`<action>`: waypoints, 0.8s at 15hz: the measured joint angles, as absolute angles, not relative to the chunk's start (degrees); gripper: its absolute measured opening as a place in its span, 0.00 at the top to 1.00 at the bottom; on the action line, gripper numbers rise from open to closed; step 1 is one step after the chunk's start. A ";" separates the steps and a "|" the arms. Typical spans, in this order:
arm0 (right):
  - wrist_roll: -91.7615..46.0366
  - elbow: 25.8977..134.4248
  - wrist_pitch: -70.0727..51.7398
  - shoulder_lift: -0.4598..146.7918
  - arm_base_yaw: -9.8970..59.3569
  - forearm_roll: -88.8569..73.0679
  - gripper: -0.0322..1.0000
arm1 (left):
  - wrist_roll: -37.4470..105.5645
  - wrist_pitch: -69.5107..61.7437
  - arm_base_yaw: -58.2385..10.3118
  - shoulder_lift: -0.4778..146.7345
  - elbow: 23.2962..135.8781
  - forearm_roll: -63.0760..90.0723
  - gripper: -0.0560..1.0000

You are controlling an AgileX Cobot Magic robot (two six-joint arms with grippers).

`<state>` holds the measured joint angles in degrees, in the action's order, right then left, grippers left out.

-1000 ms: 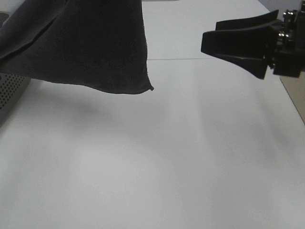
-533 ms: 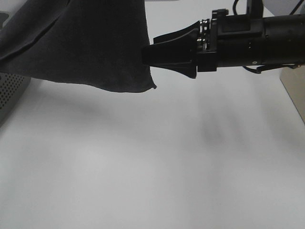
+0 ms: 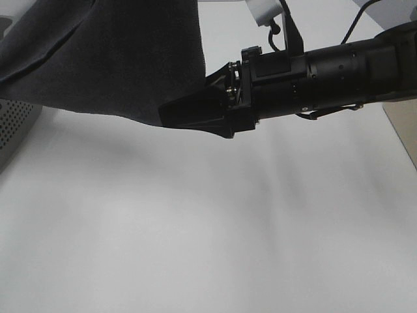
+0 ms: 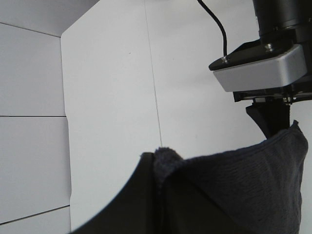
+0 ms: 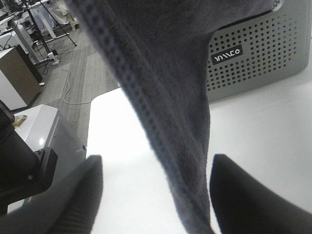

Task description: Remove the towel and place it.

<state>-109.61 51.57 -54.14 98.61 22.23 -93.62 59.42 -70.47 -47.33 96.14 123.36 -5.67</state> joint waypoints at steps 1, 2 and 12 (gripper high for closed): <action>-108.75 51.57 -53.92 98.61 22.23 -92.93 0.45 | 59.24 -70.47 -47.33 96.14 123.36 -5.67 0.95; -107.66 51.57 -52.77 98.61 22.35 -92.76 0.57 | 59.07 -70.47 -47.33 96.14 123.36 -5.67 0.95; -83.94 54.60 -51.39 97.23 22.35 -87.43 0.96 | 57.30 -70.47 -47.33 96.14 123.36 -5.67 0.95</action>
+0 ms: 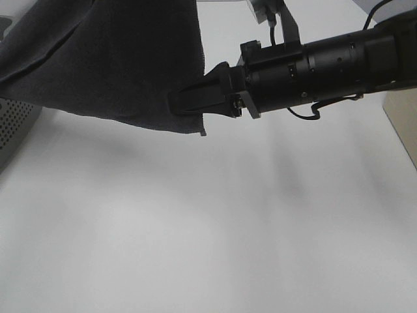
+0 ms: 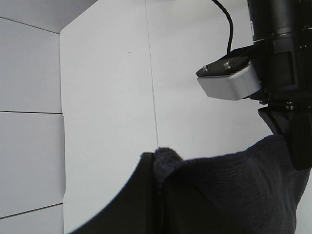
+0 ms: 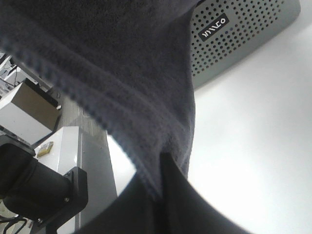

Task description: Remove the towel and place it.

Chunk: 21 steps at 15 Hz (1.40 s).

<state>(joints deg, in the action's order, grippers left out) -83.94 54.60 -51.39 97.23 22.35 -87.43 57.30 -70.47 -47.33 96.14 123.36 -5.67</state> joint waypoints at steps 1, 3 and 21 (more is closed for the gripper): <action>-76.09 56.72 -50.76 95.68 22.35 -82.16 0.96 | 57.30 -70.47 -47.33 96.14 123.36 -5.67 0.95; -59.47 61.99 -49.79 91.16 22.35 -67.49 0.96 | 57.30 -70.42 -47.33 96.14 123.36 -5.67 0.95; -10.71 128.11 -49.62 98.26 22.35 4.13 0.96 | 40.97 -29.28 -35.47 98.03 123.36 -8.19 0.95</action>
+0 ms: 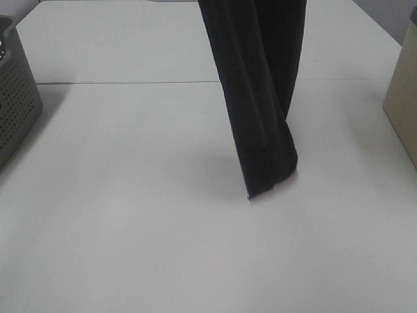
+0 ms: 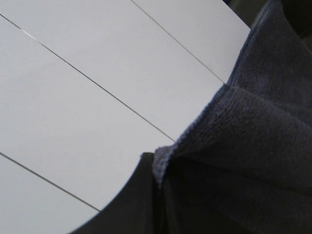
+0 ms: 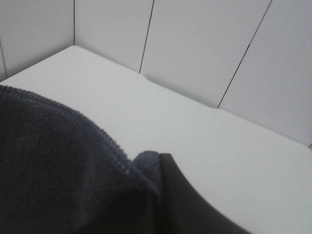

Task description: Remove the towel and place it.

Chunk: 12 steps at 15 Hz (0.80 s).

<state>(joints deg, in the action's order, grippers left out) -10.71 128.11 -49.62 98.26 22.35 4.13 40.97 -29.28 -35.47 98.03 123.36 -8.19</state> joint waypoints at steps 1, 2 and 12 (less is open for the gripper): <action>-10.71 128.17 -46.01 98.78 22.35 5.50 0.96 | 40.97 -25.21 -34.61 98.95 123.36 -6.13 0.95; -10.71 128.17 -41.42 99.58 22.35 6.42 0.96 | 40.97 -19.94 -33.63 100.32 123.36 -4.35 0.95; -5.04 128.29 -10.31 110.81 20.23 8.54 0.96 | 36.27 14.32 -22.00 112.82 123.36 0.34 0.95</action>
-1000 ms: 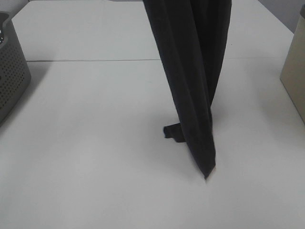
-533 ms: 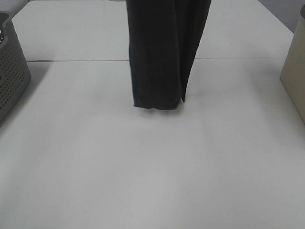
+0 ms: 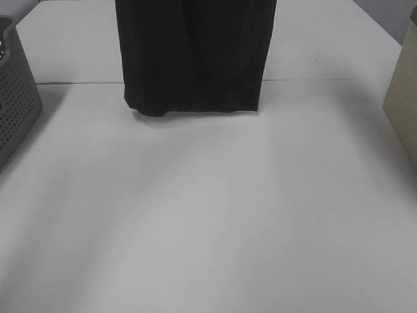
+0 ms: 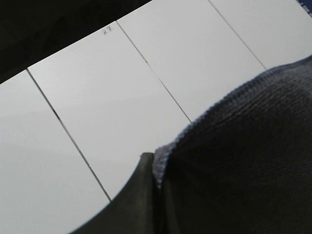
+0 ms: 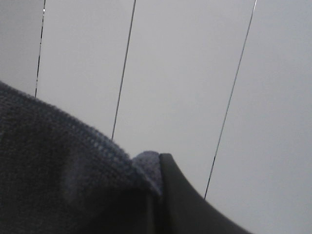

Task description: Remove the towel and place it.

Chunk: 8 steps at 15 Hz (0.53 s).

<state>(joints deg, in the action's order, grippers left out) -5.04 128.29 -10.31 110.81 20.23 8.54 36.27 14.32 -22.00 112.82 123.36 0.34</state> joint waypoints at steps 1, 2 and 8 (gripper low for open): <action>-5.04 128.34 -8.48 112.07 20.23 8.54 0.96 | 34.55 16.84 -20.91 114.19 123.36 0.34 0.95; -5.04 128.34 -6.76 113.39 20.23 8.54 0.96 | 32.89 19.19 -20.28 115.45 123.36 0.00 0.95; -6.76 132.75 0.00 118.49 20.11 8.94 0.96 | 30.42 22.86 -19.14 126.34 136.65 -0.63 0.95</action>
